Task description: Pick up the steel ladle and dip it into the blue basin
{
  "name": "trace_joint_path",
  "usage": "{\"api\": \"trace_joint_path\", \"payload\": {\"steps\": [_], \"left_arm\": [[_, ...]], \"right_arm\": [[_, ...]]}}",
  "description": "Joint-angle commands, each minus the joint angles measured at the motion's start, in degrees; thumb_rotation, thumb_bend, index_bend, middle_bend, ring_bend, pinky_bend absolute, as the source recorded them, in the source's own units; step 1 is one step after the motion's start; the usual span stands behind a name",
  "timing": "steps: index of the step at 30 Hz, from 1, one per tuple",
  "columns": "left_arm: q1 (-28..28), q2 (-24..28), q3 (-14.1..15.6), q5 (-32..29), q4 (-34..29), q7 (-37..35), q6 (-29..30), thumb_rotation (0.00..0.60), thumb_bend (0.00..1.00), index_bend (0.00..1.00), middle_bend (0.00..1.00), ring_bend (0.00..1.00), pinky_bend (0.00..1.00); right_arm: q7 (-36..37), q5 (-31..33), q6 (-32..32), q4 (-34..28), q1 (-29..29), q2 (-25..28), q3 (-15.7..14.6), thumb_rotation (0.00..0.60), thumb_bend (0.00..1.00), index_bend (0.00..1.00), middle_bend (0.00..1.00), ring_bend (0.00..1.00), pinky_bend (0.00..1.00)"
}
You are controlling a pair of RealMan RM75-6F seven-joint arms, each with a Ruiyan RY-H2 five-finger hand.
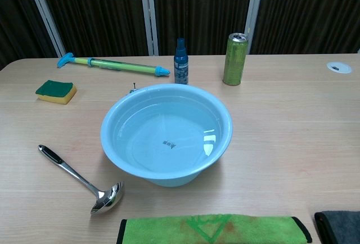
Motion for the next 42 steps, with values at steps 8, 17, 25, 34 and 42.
{"api": "trace_joint_path", "payload": {"steps": [8, 17, 25, 34, 42], "left_arm": [[-1.6, -1.9, -0.6, -2.1, 2.1, 0.9, -3.8, 0.6, 0.3, 0.41, 0.0, 0.0, 0.0], [-4.7, -5.7, -1.2, -3.8, 5.6, 1.2, -9.3, 0.6, 0.21, 0.38, 0.0, 0.0, 0.0], [-7.7, -10.4, -1.1, -5.1, 7.9, 4.4, -14.1, 0.6, 0.21, 0.43, 0.0, 0.0, 0.0], [-10.1, -15.4, -0.4, -5.9, 10.3, 7.9, -17.8, 0.6, 0.23, 0.42, 0.0, 0.0, 0.0], [-11.7, -19.6, 0.0, -6.7, 13.8, 10.1, -20.0, 0.6, 0.24, 0.44, 0.0, 0.0, 0.0]], "right_arm": [[1.0, 0.0, 0.1, 0.1, 0.0, 0.3, 0.1, 0.6, 0.0, 0.0, 0.0, 0.0, 0.0], [1.9, 1.0, -1.7, 0.4, 0.9, 0.4, 0.4, 0.6, 0.0, 0.0, 0.0, 0.0, 0.0], [4.0, 0.4, -1.9, 0.6, 1.1, 1.0, 0.3, 0.6, 0.0, 0.0, 0.0, 0.0, 0.0], [6.1, 0.4, -2.0, 1.1, 1.1, 1.8, 0.1, 0.6, 0.0, 0.0, 0.0, 0.0, 0.0], [8.1, 1.1, -2.2, 1.6, 1.1, 2.4, 0.5, 0.6, 0.0, 0.0, 0.0, 0.0, 0.0]]}}
